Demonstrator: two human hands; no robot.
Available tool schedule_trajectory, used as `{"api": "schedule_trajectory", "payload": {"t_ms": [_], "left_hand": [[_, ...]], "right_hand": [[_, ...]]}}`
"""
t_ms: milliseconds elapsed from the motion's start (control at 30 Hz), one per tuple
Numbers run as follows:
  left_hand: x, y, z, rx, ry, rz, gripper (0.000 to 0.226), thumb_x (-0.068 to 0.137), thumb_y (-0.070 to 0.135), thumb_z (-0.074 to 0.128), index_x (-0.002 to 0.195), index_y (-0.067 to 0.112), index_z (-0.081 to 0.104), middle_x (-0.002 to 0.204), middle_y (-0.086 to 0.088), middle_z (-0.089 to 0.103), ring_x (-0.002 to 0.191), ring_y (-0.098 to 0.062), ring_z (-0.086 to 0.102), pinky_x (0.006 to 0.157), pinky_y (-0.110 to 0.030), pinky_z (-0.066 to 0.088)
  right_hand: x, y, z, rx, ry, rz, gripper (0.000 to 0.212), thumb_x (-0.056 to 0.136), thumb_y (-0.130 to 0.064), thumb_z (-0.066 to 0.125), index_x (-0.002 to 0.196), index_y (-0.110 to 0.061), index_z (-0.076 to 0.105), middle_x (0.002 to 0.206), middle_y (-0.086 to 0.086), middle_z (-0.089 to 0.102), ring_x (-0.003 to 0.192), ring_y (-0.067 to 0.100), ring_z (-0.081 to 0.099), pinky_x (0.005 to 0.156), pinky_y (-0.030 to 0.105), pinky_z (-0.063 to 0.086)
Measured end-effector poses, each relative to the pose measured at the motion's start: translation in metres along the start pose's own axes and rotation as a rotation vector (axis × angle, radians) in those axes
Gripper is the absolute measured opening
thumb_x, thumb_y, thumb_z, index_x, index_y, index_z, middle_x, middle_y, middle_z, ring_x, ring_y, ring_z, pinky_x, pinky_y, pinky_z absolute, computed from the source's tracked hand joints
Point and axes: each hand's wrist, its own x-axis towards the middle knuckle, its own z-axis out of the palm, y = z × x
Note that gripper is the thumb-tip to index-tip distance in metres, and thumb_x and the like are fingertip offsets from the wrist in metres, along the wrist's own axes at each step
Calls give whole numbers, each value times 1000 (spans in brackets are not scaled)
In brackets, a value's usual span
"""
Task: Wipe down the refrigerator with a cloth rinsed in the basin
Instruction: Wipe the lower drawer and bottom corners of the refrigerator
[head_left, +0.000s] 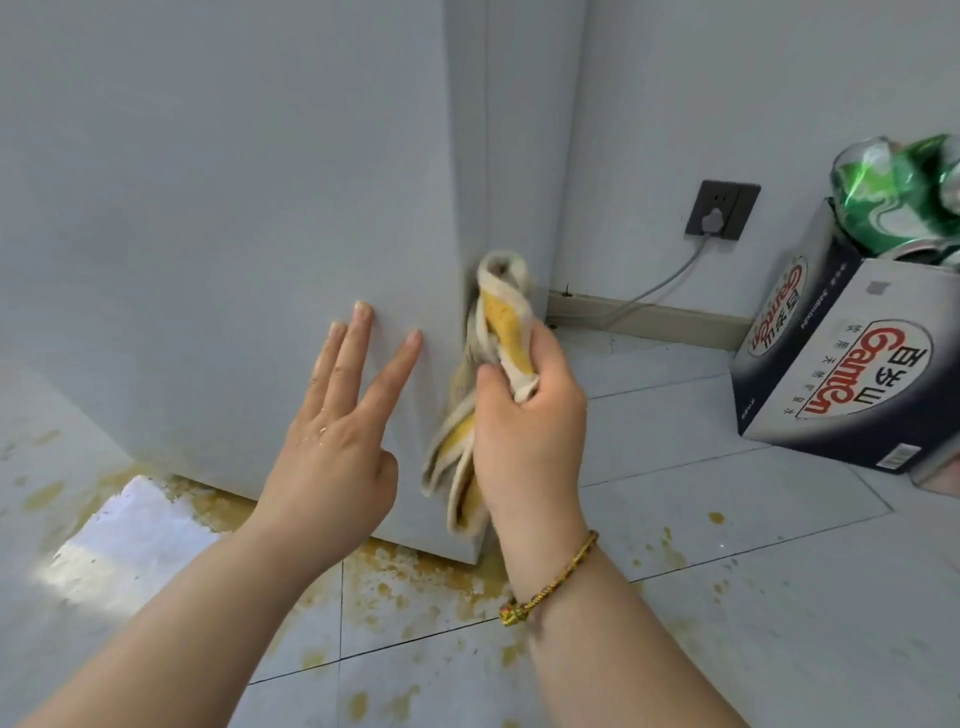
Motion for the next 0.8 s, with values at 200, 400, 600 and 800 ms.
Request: {"api": "schedule_trajectory", "payload": {"t_ms": [200, 400, 600, 800], "left_hand": [[-13, -19, -18, -243, 97, -108, 81, 87, -8, 35, 117, 59, 2, 125, 47, -10, 109, 38, -10, 88, 12, 6], [-34, -60, -29, -356, 170, -311, 72, 88, -8, 36, 121, 51, 12, 130, 38, 1, 130, 7, 11, 104, -19, 21], [-41, -94, -32, -400, 162, -368, 69, 91, -4, 35, 121, 52, 9, 129, 39, 1, 137, 1, 9, 113, -27, 16], [-43, -110, -27, -499, 125, -398, 67, 92, -1, 35, 127, 50, 10, 133, 27, 15, 131, 5, 12, 107, -20, 15]], "right_hand": [[16, -49, -11, 101, 430, -533, 31, 83, 2, 52, 114, 4, 54, 108, 12, 63, 100, 13, 57, 87, 15, 45], [63, -64, 37, -622, 436, -1318, 32, 92, -9, 37, 121, -21, 46, 125, -9, 56, 121, 24, 40, 111, 33, 17], [61, -26, 62, -850, 389, -1408, 35, 99, -11, 23, 119, -23, 49, 126, -12, 47, 127, 26, 35, 116, 34, 1], [19, 76, 88, -1023, -287, -1379, 39, 79, -4, 38, 114, -16, 51, 118, 0, 65, 144, 17, 2, 109, 26, 27]]}}
